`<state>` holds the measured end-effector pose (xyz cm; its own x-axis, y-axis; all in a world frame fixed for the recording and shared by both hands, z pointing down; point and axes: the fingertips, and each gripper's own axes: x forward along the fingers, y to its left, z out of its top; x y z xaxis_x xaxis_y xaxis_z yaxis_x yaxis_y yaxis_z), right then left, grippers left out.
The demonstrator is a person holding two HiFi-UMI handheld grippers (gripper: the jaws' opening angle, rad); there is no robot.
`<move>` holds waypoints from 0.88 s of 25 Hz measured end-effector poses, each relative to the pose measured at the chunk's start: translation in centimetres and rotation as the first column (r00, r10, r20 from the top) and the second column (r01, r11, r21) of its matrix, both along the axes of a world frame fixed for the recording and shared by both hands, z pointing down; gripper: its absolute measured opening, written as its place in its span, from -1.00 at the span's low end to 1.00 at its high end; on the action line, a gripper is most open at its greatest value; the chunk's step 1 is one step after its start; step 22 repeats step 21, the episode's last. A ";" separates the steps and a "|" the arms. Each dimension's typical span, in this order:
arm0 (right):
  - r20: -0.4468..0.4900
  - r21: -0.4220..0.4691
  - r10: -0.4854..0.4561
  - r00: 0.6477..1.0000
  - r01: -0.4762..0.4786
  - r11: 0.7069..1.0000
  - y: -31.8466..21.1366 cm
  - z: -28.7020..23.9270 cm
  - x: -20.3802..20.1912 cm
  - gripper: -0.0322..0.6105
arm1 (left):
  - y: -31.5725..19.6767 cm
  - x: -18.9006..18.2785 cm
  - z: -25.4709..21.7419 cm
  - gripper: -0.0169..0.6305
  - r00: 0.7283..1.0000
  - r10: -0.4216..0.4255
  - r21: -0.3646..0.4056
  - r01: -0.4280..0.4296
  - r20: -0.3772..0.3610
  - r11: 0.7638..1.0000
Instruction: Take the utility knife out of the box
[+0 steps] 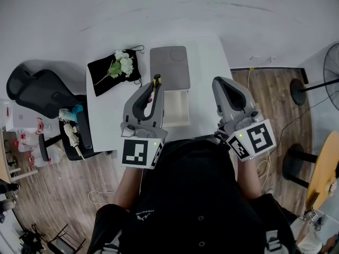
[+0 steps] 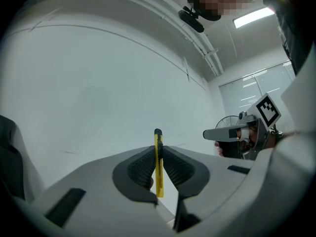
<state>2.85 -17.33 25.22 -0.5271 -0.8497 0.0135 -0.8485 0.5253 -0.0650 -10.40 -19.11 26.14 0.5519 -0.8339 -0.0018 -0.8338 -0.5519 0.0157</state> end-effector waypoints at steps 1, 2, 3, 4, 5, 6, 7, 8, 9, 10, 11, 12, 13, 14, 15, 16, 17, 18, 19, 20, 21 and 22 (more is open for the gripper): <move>-0.002 0.000 0.000 1.000 0.000 1.000 0.0 0.0 0.0 -0.89 | 0.0 0.0 0.1 -0.81 1.000 0.001 0.000 -0.001 0.008 1.000; -0.003 0.000 0.000 1.000 0.000 1.000 0.1 -0.1 0.0 -0.89 | 0.1 0.0 0.1 -0.80 1.000 0.003 0.000 -0.003 0.013 1.000; -0.005 0.000 0.000 1.000 0.000 1.000 0.1 -0.1 0.1 -0.89 | 0.2 0.0 0.1 -0.80 1.000 0.004 0.001 -0.004 0.015 1.000; -0.007 0.000 0.000 1.000 0.000 1.000 0.2 -0.1 0.1 -0.89 | 0.2 0.0 0.1 -0.80 1.000 0.005 0.001 -0.005 0.016 1.000; -0.011 0.000 0.000 1.000 0.000 1.000 0.2 -0.1 0.2 -0.89 | 0.3 0.0 0.1 -0.80 1.000 0.005 0.002 -0.005 0.016 1.000; -0.015 -0.001 -0.001 1.000 0.001 1.000 0.3 -0.1 0.2 -0.89 | 0.3 0.1 0.1 -0.81 1.000 0.005 0.003 -0.005 0.016 1.000; -0.018 -0.001 -0.001 1.000 0.001 1.000 0.3 0.0 0.3 -0.89 | 0.4 0.0 0.1 -0.80 1.000 0.003 0.002 -0.003 0.015 1.000; -0.020 -0.002 -0.001 1.000 0.001 1.000 0.3 0.0 0.4 -0.89 | 0.4 0.0 0.1 -0.80 1.000 0.002 0.002 -0.002 0.015 1.000; -0.019 -0.003 0.000 1.000 0.000 1.000 0.2 0.0 0.5 -0.89 | 0.4 0.1 0.2 -0.80 1.000 0.001 0.002 -0.001 0.014 1.000; -0.017 -0.005 0.001 1.000 -0.001 1.000 0.1 0.0 0.7 -0.89 | 0.3 0.1 0.2 -0.80 1.000 0.001 0.002 -0.001 0.013 1.000; -0.015 -0.006 0.001 1.000 -0.002 1.000 0.1 0.0 0.8 -0.89 | 0.3 0.1 0.2 -0.80 1.000 0.001 0.002 -0.001 0.012 1.000; -0.016 -0.006 0.000 1.000 0.000 1.000 0.0 0.0 0.8 -0.89 | 0.3 0.1 0.3 -0.80 1.000 0.000 0.002 0.000 0.011 1.000; -0.018 -0.006 -0.002 1.000 0.002 1.000 -0.1 0.0 0.8 -0.89 | 0.3 0.1 0.3 -0.80 1.000 -0.001 0.002 0.001 0.011 1.000; -0.021 -0.006 -0.004 1.000 0.004 1.000 -0.1 0.1 0.8 -0.89 | 0.3 0.1 0.4 -0.80 1.000 -0.002 0.000 0.002 0.010 1.000; -0.024 -0.007 -0.007 1.000 0.006 1.000 -0.1 0.1 0.8 -0.89 | 0.4 0.1 0.4 -0.80 1.000 -0.002 -0.002 0.002 0.010 1.000; -0.025 -0.009 -0.009 1.000 0.009 1.000 0.0 0.1 0.7 -0.89 | 0.4 0.1 0.4 -0.81 1.000 -0.002 -0.003 0.002 0.009 1.000; -0.026 -0.011 -0.012 1.000 0.012 1.000 0.1 0.2 0.7 -0.89 | 0.5 0.1 0.4 -0.80 1.000 -0.001 -0.003 0.001 0.010 1.000; -0.028 -0.012 -0.014 1.000 0.013 1.000 0.1 0.2 0.6 -0.89 | 0.6 0.1 0.4 -0.80 1.000 0.000 -0.002 0.000 0.010 1.000; -0.029 -0.013 -0.015 0.999 0.015 1.000 0.2 0.2 0.6 -0.89 | 0.7 0.2 0.3 -0.80 1.000 0.001 -0.001 -0.001 0.010 1.000; -0.031 -0.013 -0.016 0.999 0.016 1.000 0.3 0.2 0.6 -0.89 | 0.7 0.2 0.3 -0.80 1.000 0.002 0.001 -0.002 0.011 1.000; -0.032 -0.013 -0.017 0.999 0.017 1.000 0.4 0.3 0.6 -0.89 | 0.7 0.3 0.2 -0.80 1.000 0.003 0.002 -0.003 0.011 1.000; -0.032 -0.013 -0.017 0.999 0.017 1.000 0.4 0.3 0.6 -0.89 | 0.7 0.3 0.2 -0.80 1.000 0.003 0.002 -0.003 0.011 1.000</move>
